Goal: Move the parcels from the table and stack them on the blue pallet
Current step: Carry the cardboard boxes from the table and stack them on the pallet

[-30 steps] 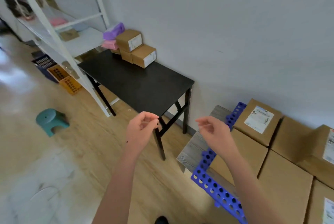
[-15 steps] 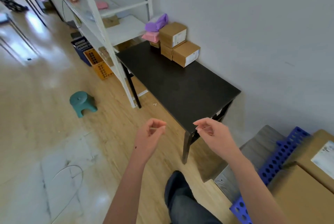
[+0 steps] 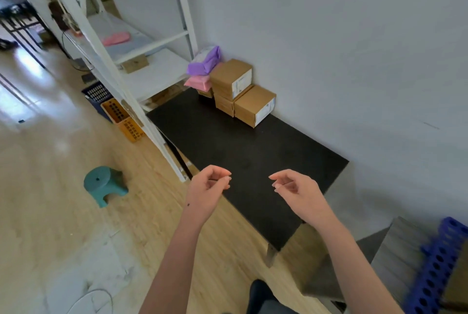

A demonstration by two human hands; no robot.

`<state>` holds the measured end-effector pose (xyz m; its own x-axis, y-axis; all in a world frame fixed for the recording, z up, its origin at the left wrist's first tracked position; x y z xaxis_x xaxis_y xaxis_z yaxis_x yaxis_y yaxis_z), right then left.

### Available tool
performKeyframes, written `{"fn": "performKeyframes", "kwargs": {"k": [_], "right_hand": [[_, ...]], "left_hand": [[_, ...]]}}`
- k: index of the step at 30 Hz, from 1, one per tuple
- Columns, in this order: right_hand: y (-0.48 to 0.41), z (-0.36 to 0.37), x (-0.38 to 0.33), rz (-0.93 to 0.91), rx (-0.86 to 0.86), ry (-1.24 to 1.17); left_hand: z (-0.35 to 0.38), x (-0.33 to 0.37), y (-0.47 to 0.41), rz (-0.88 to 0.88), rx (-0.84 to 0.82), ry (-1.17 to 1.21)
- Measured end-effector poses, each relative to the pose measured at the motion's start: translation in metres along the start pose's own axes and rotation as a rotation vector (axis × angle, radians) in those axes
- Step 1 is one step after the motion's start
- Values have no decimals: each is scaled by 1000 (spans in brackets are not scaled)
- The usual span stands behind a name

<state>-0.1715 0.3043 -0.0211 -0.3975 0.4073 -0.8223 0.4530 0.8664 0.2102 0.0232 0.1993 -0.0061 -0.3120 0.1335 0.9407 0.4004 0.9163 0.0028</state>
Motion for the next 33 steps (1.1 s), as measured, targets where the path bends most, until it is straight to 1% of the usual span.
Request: {"fn": "performKeyframes", "kwargs": {"k": [7,13,18,24,28,33], "right_hand": [[-51,1,-10,81,-36,1],[-98,3,-23,134,-2,-31],[-143,9,-38,190,88,-89],[-197,20,-53,302,216,-139],[-230,31,-59,365,296,-168],[-261,46,-57,478,352,-246]], "left_hand": [[6,-4,-56,-30,-52,-26],[10,-6,-126,-26,-127,-20],[13,-15,-205,4,-244,-27],[11,-23,-298,50,-393,-81],[11,-37,-347,-8,-503,-125],[28,-60,-391,-173,-678,-213]]}}
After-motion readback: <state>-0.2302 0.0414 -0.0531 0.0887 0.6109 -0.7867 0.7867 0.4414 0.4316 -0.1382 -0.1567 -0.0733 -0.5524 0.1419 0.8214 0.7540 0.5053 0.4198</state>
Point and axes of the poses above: each hand's wrist, its own y-axis away from the middle knuckle, its own z-axis out of the palm, x = y × z, the point moved 2 cm from there along -y, towards the middle knuckle, and after that the axes turned 7 degrees about z, right-handed, at the moved point
